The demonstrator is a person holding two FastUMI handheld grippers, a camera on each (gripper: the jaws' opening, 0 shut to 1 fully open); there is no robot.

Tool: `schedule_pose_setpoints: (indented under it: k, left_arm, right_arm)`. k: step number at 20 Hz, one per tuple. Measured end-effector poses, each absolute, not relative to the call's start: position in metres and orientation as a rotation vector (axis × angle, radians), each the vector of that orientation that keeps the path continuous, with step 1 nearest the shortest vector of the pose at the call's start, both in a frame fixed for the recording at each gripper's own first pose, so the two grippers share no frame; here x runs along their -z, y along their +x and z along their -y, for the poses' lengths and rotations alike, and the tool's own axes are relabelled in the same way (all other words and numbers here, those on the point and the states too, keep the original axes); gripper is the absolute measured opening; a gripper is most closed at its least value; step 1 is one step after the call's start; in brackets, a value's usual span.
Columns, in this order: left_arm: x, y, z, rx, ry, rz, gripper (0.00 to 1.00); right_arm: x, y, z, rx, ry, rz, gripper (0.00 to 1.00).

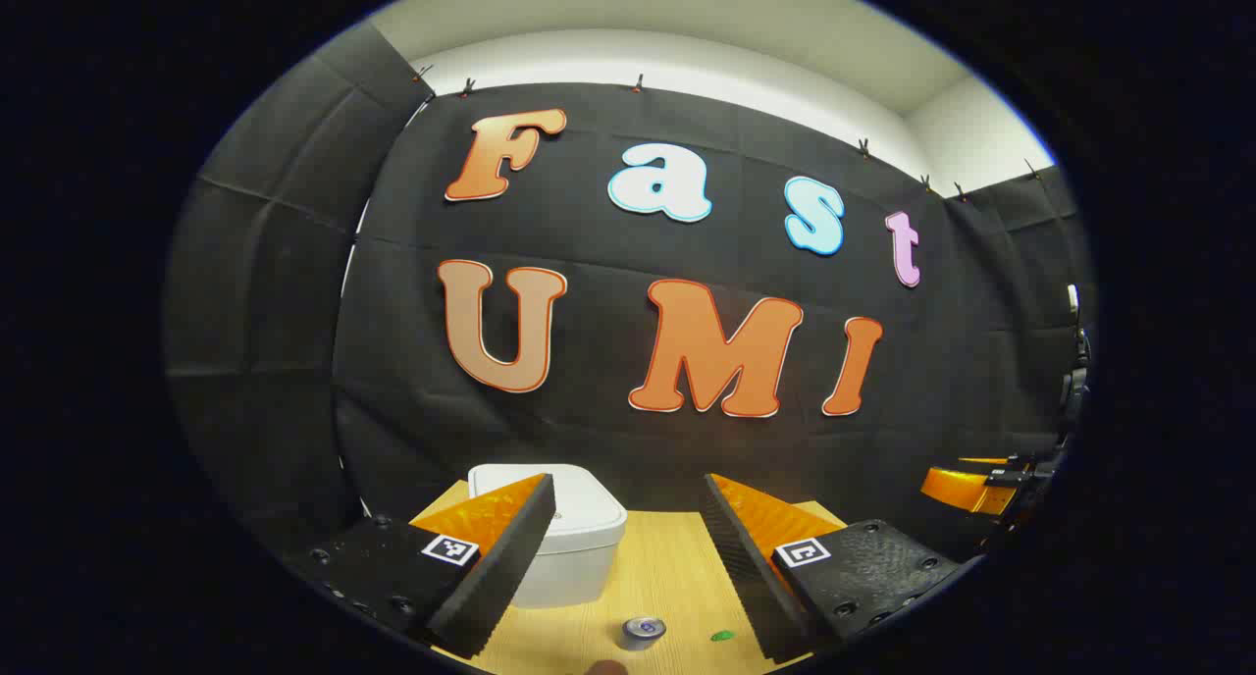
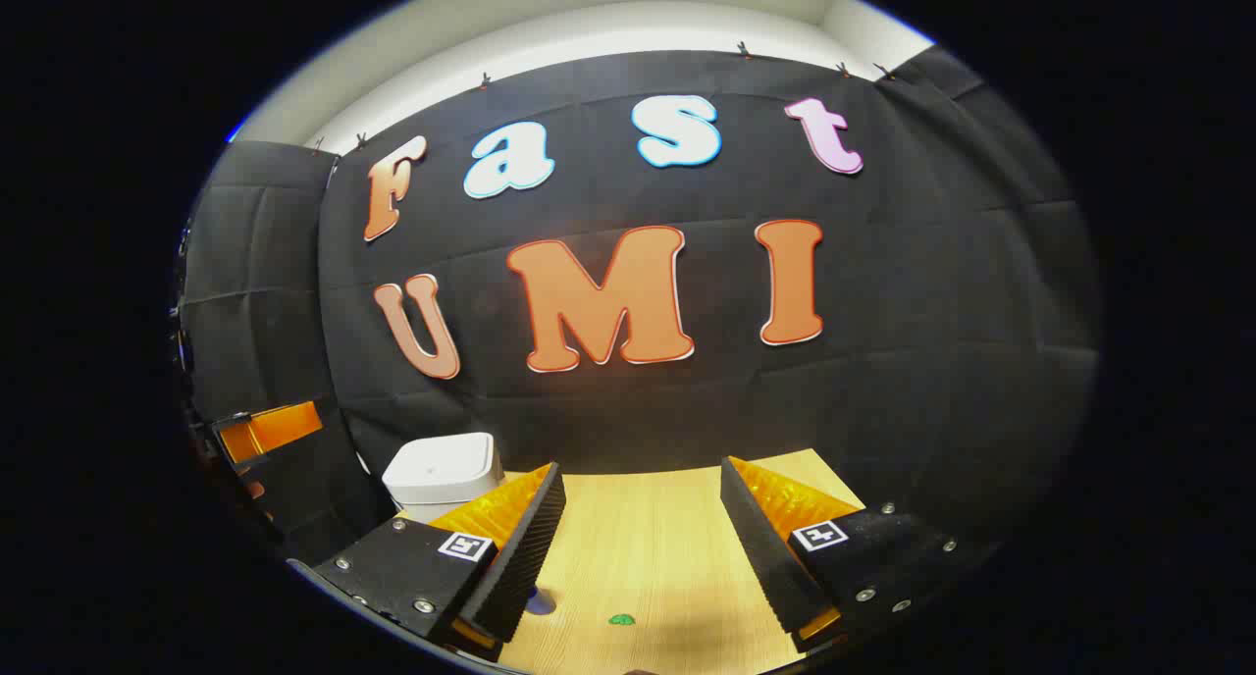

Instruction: Press the lid of the desktop garbage bin to open it, pick up the crumpled paper on the desktop and throw it into the bin, then pick up the pop can on the desktop and drop it into the bin, and finally close the garbage bin lid.

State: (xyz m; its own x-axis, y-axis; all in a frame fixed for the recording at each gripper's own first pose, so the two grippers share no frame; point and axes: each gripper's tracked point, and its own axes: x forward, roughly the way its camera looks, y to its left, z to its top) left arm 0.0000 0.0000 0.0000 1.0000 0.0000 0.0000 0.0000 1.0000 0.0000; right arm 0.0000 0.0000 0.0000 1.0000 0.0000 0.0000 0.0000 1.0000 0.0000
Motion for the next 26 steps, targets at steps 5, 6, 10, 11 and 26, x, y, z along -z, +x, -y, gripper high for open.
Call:
schedule_pose_setpoints:
  k: [5,6,10,11,26]
  left_arm:
    - [-0.003,0.011,-0.007,-0.022,-0.047,-0.015,0.94]
    - [-0.003,0.014,-0.011,-0.044,-0.045,-0.012,0.94]
    - [-0.007,0.019,-0.016,-0.095,-0.113,0.022,0.93]
    - [-0.005,0.021,-0.018,-0.118,-0.114,0.022,0.93]
    - [-0.023,0.065,-0.01,-0.128,0.044,0.119,0.93]
  right_arm:
    - [-0.017,0.02,-0.014,-0.071,0.003,0.016,0.95]
    - [-0.021,0.023,-0.016,-0.09,0.005,0.02,0.95]
    - [-0.036,0.04,-0.013,-0.132,-0.029,0.045,0.95]
    - [-0.036,0.045,-0.011,-0.135,-0.044,0.05,0.95]
    - [-0.046,0.062,-0.009,-0.083,-0.089,0.107,0.95]
